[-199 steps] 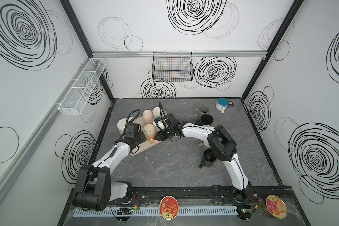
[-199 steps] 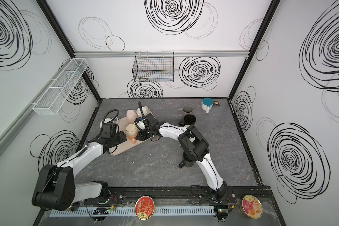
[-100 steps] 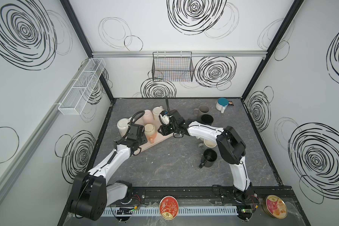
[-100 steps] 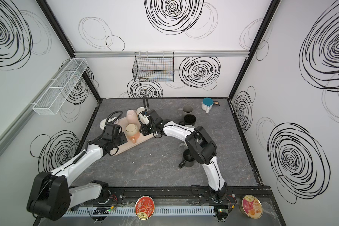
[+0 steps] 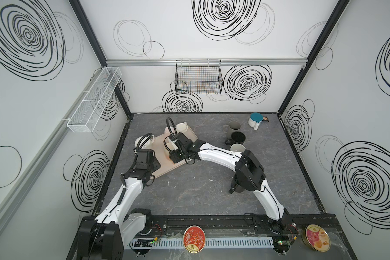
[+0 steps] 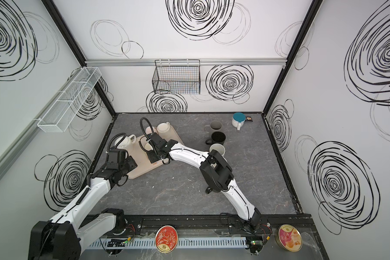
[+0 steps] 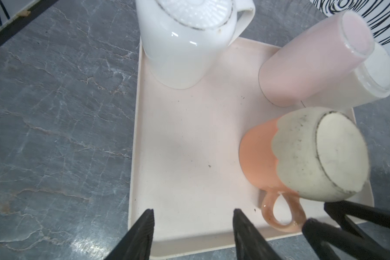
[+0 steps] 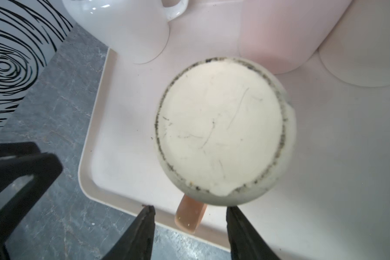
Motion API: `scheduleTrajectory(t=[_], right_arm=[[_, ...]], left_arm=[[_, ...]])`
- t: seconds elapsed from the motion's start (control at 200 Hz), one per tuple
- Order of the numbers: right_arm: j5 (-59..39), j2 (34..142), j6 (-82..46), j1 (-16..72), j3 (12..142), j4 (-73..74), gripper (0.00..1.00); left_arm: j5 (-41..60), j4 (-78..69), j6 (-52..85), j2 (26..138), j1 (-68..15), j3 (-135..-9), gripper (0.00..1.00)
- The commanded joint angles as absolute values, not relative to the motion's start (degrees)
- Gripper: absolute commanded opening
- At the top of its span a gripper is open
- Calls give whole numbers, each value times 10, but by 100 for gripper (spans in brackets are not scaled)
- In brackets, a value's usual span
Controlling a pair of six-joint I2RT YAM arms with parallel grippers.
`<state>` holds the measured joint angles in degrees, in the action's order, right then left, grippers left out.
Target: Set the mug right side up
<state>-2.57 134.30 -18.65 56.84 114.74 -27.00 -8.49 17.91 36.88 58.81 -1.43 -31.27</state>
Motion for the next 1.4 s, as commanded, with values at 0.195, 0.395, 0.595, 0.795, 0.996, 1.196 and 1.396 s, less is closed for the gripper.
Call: scheduleTrajectory(t=[0.195,0.395,0.595,0.795,0.996,1.196,1.396], right_arm=[[-23,1407,-200,556,1245,-376,47],[-31,1408,-199,544,1245,-371,24],[-57,1367,-222,521,1192,-329,0],[-158,1253,-267,466,1005,-134,0],[-211,1164,-258,437,912,-9,0],[-261,1091,-277,435,819,161,0],[-287,1032,-305,435,751,317,0]], left_arm=[[-52,155,355,569,1,-286,60],[-50,154,345,569,3,-281,60],[-11,145,321,562,4,-280,60],[131,84,273,536,-3,-277,59],[190,10,299,523,-5,-279,61],[236,-50,325,534,-29,-318,64],[273,-185,398,507,-35,-309,67]])
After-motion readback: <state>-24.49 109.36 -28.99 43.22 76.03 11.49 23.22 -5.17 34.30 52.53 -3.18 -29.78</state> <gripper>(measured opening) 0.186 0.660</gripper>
